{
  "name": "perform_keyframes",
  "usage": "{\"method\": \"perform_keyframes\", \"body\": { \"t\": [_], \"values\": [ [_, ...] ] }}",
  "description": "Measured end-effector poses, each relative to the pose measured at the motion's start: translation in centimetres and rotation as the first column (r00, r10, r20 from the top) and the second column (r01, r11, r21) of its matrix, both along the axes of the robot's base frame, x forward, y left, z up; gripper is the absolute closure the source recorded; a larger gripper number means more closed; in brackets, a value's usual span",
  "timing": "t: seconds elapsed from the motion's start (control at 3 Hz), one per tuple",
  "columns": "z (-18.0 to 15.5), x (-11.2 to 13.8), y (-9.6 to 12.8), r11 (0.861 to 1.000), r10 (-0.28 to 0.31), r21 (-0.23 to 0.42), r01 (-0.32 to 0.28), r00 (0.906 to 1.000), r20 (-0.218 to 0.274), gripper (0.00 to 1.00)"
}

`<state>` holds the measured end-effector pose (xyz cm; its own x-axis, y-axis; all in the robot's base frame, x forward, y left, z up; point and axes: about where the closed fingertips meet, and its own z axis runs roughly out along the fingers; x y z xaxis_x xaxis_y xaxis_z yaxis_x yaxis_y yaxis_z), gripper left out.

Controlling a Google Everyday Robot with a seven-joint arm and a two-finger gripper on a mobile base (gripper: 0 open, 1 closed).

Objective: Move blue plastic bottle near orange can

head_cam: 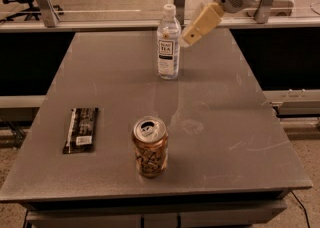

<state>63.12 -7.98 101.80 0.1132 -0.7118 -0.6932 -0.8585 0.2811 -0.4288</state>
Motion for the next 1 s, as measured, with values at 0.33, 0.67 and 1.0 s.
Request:
{"method": "perform_keyframes", "body": {
  "t": [0.33,0.67,1.0],
  "values": [
    [0.9,1.63,0.07,0.999,-0.03,0.04,0.028,0.9986,0.045,0.0],
    [0.88,1.57,0.08,0.999,-0.029,0.038,0.027,0.9986,0.044,0.0],
    [0.07,1.57,0.45,0.992,-0.024,0.127,0.022,0.9997,0.009,0.0]
  ]
}}
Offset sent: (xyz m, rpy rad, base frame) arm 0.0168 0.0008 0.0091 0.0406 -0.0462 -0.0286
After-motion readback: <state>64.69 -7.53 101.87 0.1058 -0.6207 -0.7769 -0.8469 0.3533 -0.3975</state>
